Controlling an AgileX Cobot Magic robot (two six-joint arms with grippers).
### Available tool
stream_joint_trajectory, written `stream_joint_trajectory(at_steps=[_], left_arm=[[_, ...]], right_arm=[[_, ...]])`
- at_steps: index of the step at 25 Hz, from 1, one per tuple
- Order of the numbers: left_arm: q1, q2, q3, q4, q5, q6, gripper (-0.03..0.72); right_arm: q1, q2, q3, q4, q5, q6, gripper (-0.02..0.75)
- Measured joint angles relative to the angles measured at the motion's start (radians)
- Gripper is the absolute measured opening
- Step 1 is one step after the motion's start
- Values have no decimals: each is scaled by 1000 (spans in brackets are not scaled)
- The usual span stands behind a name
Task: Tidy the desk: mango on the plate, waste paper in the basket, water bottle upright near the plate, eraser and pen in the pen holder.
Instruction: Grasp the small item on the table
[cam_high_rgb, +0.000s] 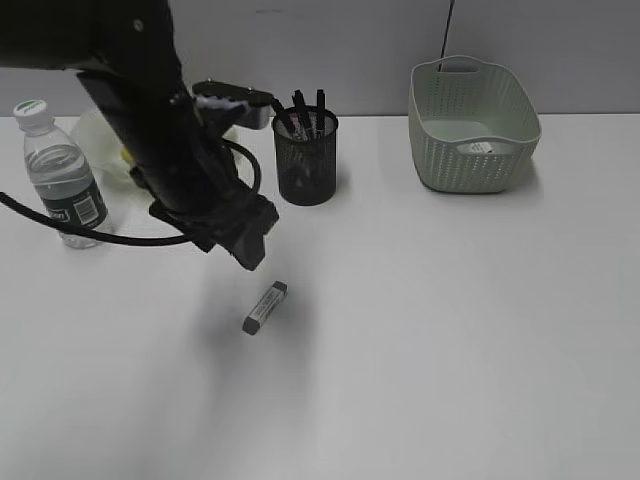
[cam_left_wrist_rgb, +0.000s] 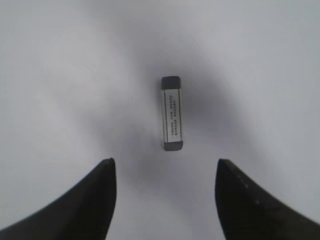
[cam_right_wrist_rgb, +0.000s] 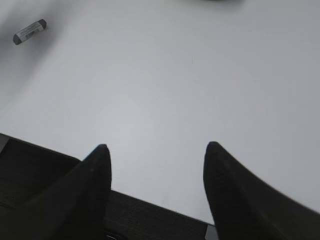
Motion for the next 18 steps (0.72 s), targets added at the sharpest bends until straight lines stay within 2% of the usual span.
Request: stream_joint_trajectory(at_steps=[4, 10, 18], left_arm=[[-26, 90, -66, 26, 35, -43, 477], [-72, 180, -127, 122, 50, -137, 477], [-76, 257, -132, 122, 46, -192, 477]], right_arm=[[0, 0, 0, 0, 0, 1, 470], [0, 0, 0, 0, 0, 1, 470], [0, 0, 0, -2, 0, 1, 470]])
